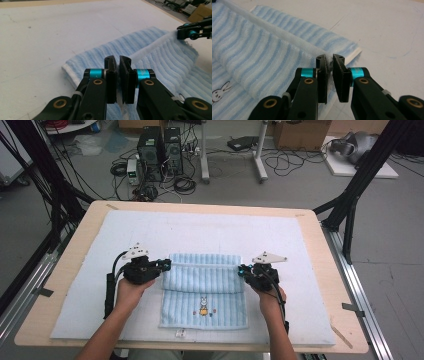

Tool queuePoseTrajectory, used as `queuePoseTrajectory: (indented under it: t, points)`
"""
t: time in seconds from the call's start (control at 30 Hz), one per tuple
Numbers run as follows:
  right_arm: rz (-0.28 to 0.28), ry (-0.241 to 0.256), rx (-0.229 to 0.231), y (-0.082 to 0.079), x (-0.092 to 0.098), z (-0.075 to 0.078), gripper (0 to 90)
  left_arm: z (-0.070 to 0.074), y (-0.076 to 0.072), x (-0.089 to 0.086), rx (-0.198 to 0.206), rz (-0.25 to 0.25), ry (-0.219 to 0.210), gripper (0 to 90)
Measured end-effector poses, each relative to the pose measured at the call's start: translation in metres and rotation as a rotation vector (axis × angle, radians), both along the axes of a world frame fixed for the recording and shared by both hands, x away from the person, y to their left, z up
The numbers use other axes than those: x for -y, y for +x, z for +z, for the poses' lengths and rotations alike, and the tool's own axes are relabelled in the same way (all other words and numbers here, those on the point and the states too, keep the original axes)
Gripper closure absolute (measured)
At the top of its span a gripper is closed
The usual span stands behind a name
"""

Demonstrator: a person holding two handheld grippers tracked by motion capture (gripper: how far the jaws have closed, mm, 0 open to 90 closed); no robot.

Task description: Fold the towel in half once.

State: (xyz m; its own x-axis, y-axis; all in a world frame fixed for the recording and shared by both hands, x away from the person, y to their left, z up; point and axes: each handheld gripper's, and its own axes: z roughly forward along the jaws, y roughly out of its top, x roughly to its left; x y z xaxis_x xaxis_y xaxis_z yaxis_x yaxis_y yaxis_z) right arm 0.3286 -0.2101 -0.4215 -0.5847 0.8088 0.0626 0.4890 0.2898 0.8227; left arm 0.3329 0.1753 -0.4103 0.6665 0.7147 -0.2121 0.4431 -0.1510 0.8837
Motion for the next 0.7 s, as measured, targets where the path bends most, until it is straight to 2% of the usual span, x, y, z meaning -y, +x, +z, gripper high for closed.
queuePoseTrajectory:
  t: [0.07,0.2,0.27,0.37,0.43,0.5,0.63,0.7]
  points:
    - [-0.007,0.006,-0.004,-0.001,0.001,0.000,82.1,0.000,-0.001,0.001,-0.003,-0.003,0.002,84.2]
    - [0.000,0.006,0.022,-0.004,0.002,0.004,82.2,0.003,-0.005,0.000,-0.002,-0.014,-0.015,84.2]
    - [0.005,0.021,0.025,-0.008,0.003,0.005,82.3,0.003,-0.009,-0.002,0.002,-0.019,-0.039,84.2]
    - [0.016,0.033,0.025,-0.017,0.005,0.006,82.3,-0.001,-0.015,-0.006,-0.023,-0.027,-0.067,84.3]
    - [0.027,0.040,0.031,-0.022,0.007,0.006,82.2,-0.003,-0.020,-0.006,-0.040,-0.035,-0.050,84.2]
    - [0.034,0.052,0.034,-0.028,0.008,0.006,82.1,-0.004,-0.026,-0.008,-0.039,-0.034,-0.081,84.2]
    - [0.040,0.059,0.051,-0.041,0.009,0.008,82.1,-0.008,-0.039,-0.010,-0.055,-0.052,-0.074,84.1]
    - [0.044,0.063,0.055,-0.048,0.009,0.009,82.1,-0.010,-0.046,-0.011,-0.064,-0.053,-0.106,84.1]
